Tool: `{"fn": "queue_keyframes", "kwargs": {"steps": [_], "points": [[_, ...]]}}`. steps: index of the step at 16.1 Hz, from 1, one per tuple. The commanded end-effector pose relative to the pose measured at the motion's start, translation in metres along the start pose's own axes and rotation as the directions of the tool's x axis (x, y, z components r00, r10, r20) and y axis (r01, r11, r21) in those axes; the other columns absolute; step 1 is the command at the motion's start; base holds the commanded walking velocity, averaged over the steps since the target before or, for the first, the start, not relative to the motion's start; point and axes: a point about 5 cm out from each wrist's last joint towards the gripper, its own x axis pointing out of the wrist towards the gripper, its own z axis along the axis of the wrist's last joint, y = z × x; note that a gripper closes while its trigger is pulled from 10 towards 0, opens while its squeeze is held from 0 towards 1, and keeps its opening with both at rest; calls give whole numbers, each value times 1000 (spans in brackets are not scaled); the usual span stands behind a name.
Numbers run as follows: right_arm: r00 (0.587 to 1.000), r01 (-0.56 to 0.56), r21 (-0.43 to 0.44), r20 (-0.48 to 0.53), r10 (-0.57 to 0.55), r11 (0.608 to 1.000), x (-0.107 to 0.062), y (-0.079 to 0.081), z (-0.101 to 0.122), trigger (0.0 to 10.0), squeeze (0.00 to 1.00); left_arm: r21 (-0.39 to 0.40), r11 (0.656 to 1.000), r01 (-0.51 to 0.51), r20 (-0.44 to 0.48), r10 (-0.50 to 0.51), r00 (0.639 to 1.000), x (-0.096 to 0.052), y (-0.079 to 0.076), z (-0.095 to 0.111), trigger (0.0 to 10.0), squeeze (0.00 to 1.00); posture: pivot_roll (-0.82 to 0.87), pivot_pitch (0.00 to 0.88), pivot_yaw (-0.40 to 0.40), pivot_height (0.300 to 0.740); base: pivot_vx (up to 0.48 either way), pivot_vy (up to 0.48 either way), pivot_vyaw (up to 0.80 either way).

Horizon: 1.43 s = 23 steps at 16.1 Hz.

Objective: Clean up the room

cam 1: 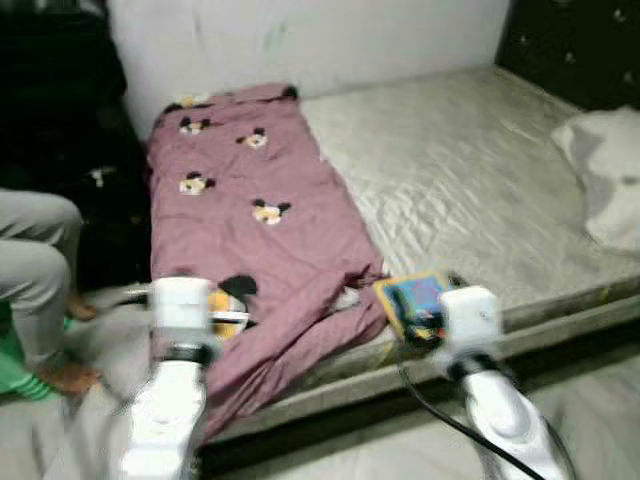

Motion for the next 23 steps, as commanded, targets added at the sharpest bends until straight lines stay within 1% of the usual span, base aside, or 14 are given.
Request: {"fn": "queue_keyframes", "kwargs": {"steps": [1, 2, 5, 8, 14, 17, 20, 23], "points": [[999, -25, 17, 21, 24, 1000, 4, 7, 6, 10000, 0, 23, 999, -23, -22, 23, 999, -2, 10, -3, 10000, 0, -28, 29, 37, 740, 0, 0, 0], [999, -26, 16, 21, 25, 1000, 4, 7, 7, 10000, 0, 32, 999, -18, -19, 19, 1000, -2, 9, -3, 10000, 0, -29, 29, 34, 740, 0, 0, 0], [999, -37, 9, 33, 36, 999, 8, 8, 11, 10000, 0, 26, 1000, -4, -10, 4, 1000, -1, 6, -2, 10000, 0, -29, 26, 30, 740, 0, 0, 0], [998, -45, 14, 43, 45, 999, 10, 11, 13, 10000, 0, 39, 999, -9, -11, 9, 1000, 1, 7, -1, 10000, 0, -28, 24, 30, 740, 0, 0, 767], [998, -50, 16, 41, 50, 999, 12, 12, 12, 10000, 0, 36, 999, 8, -10, -7, 1000, 1, 3, -2, 10000, 0, -30, 21, 30, 740, 0, 0, 0], [998, -57, 15, 38, 57, 998, 13, 14, 12, 10000, 0, -4, 1000, -10, -8, 10, 1000, 2, 4, -2, 10000, 0, -28, 19, 31, 740, 0, 0, 0], [998, -60, 14, 36, 60, 998, 13, 15, 11, 10000, 0, -19, 1000, -8, -15, 8, 1000, 2, 4, -2, 10000, 0, -27, 20, 31, 740, 0, 0, 0], [998, -62, 13, 34, 62, 998, 14, 16, 11, 10000, 0, -24, 1000, -3, -18, 2, 1000, 3, 4, -2, 10000, 0, -27, 23, 32, 740, 0, 349, 0]]}}
